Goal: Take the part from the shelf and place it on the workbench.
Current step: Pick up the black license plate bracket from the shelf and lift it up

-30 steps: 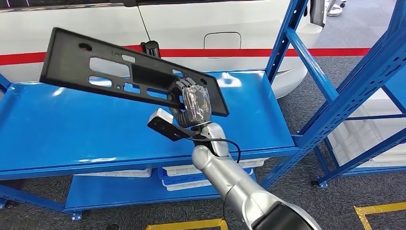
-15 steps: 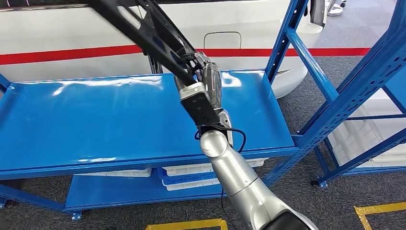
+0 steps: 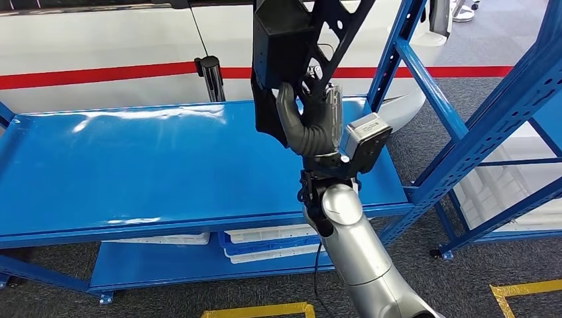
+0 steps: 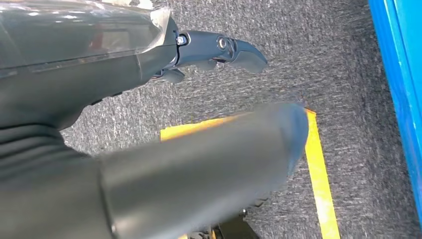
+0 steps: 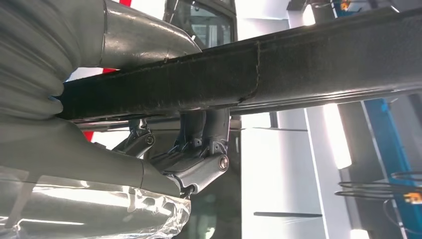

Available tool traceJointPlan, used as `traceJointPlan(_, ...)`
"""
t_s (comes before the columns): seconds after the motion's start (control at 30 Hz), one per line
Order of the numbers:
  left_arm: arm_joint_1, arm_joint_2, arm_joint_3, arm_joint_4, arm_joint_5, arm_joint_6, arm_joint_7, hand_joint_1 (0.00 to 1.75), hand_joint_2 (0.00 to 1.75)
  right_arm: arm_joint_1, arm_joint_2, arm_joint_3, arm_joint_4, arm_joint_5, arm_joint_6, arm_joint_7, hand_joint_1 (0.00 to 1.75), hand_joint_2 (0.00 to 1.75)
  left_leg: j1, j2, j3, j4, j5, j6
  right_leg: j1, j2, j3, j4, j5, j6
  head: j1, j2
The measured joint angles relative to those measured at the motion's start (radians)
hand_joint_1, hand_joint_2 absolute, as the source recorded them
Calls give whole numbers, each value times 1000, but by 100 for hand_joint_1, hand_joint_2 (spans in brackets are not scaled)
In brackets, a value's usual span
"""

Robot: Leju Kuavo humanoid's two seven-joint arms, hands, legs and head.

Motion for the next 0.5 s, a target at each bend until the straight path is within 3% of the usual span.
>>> traceJointPlan(0.5, 4, 0, 18, 0, 4, 26, 27, 0, 175, 47, -75, 64, -93, 28, 1, -15, 171, 175, 0, 0, 0, 0, 0, -1, 0, 0, 0, 0, 0, 0, 0, 0)
